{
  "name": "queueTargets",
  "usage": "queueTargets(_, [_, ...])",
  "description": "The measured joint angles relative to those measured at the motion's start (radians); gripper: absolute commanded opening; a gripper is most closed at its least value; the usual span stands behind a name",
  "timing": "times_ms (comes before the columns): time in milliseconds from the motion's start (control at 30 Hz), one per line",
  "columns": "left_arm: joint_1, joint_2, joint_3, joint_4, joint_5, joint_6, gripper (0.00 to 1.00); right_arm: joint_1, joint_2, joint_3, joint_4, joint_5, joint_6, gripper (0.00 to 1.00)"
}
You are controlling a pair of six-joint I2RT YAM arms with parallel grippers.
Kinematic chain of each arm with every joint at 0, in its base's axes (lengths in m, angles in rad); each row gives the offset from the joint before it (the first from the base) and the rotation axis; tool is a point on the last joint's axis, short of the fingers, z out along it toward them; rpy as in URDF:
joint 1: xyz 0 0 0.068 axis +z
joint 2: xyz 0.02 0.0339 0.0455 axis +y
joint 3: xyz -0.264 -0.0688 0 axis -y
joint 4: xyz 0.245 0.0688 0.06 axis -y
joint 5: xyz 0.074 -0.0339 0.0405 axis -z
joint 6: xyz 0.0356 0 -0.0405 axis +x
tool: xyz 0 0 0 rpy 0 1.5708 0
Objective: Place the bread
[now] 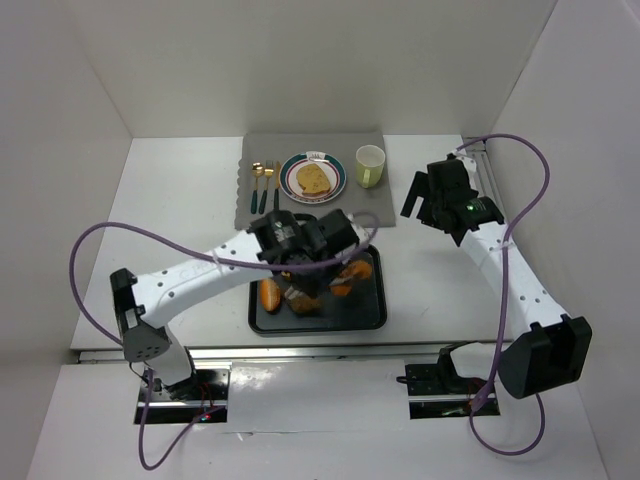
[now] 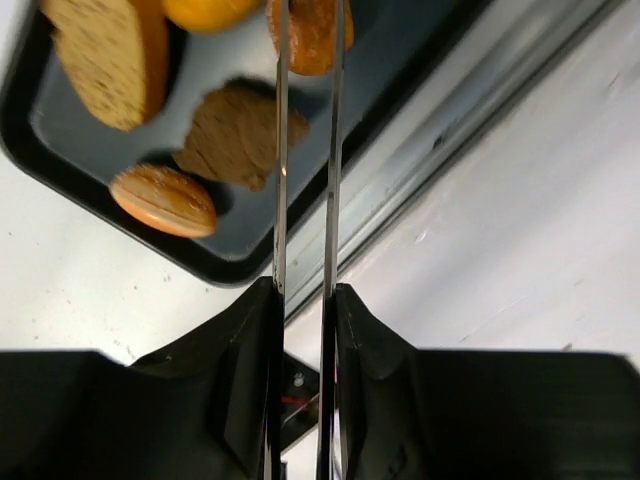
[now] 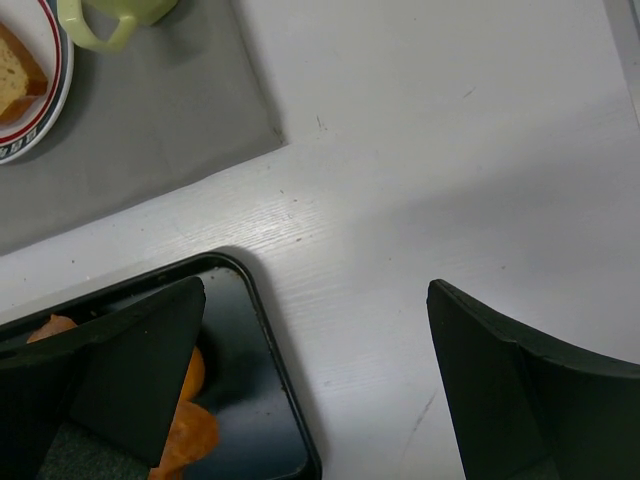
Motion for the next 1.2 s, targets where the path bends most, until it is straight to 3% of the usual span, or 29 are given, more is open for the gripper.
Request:
queueTargets(100, [0.106,-0.030,0.091,0.014,0.006,-0.022,0.26,0.000,-0.013,0.002,0.000,0.001,-0.004,0.99])
queueTargets(267, [0.400,-0.044,0.189,0.120,-0.022,-0.074,0.33,0.000,-0.039,0.006,0.008,0.000,-0.007,0.99])
queueTargets(433, [0.612,0.047,0.279,0.229,-0.044,-0.107,0.36,0.000,-0.039,0.007,0.008,-0.021,-0.006,0.99])
queueTargets(800, [0.729,0.489,0.595,0.281,-0.015,-0.098,0.43,0.000,-0.039,0.007,0.010,-0.066,0.016,0.99])
queueTargets(1200, [0.768,0.560,0.572,0.267,0.053,-0.093,0.59,0.000,-0.035,0.007,0.009,-0.064,0.016,0.99])
